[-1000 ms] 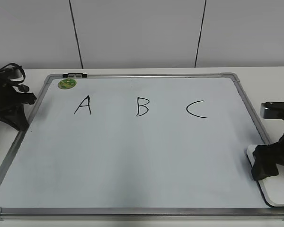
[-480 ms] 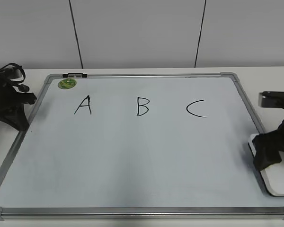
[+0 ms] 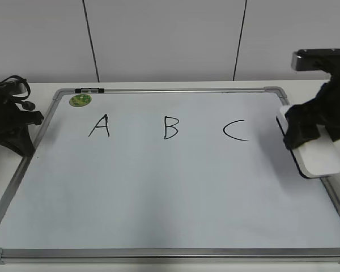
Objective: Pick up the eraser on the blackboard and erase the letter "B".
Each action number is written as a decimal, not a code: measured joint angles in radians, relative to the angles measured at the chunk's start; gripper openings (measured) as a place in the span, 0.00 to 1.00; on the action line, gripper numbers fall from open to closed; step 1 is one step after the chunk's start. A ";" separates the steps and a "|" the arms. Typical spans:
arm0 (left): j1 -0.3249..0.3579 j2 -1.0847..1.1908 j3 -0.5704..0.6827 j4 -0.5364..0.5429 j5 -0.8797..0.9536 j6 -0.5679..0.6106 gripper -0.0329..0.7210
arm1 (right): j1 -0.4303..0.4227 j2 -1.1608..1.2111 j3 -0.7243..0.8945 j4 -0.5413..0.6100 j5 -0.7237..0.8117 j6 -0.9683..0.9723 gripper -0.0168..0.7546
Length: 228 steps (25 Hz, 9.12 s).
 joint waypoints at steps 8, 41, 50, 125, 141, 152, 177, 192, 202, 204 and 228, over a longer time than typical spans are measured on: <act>0.000 0.000 0.000 -0.002 0.000 0.000 0.08 | 0.153 0.047 -0.175 -0.003 -0.042 0.000 0.72; 0.000 0.000 0.000 -0.009 0.002 0.000 0.08 | 0.268 0.785 -0.906 -0.039 -0.060 0.000 0.72; 0.000 0.000 0.000 -0.011 0.002 0.000 0.08 | 0.270 0.806 -0.908 -0.044 -0.123 -0.006 0.72; 0.000 0.002 -0.002 -0.017 0.002 0.000 0.10 | 0.182 0.544 -0.802 -0.307 0.228 0.100 0.72; 0.000 0.002 -0.002 -0.017 0.004 0.000 0.10 | -0.056 0.236 -0.136 -0.144 -0.183 0.100 0.72; 0.000 0.002 -0.002 -0.017 0.004 0.000 0.10 | -0.056 0.292 -0.129 -0.128 -0.303 0.139 0.72; 0.000 0.002 -0.002 -0.017 0.005 0.000 0.10 | -0.056 0.339 -0.128 -0.220 -0.348 0.250 0.81; 0.000 0.006 -0.021 -0.002 0.007 0.005 0.30 | -0.056 0.311 -0.324 -0.223 -0.130 0.223 0.83; -0.002 -0.029 -0.250 0.003 0.217 0.005 0.56 | -0.056 0.132 -0.349 -0.223 -0.035 0.197 0.80; -0.002 -0.069 -0.265 0.003 0.232 0.003 0.56 | -0.056 0.084 -0.349 -0.213 -0.002 0.182 0.80; -0.078 -1.117 0.283 0.029 0.281 -0.065 0.54 | -0.056 -0.606 -0.038 -0.075 0.212 0.067 0.79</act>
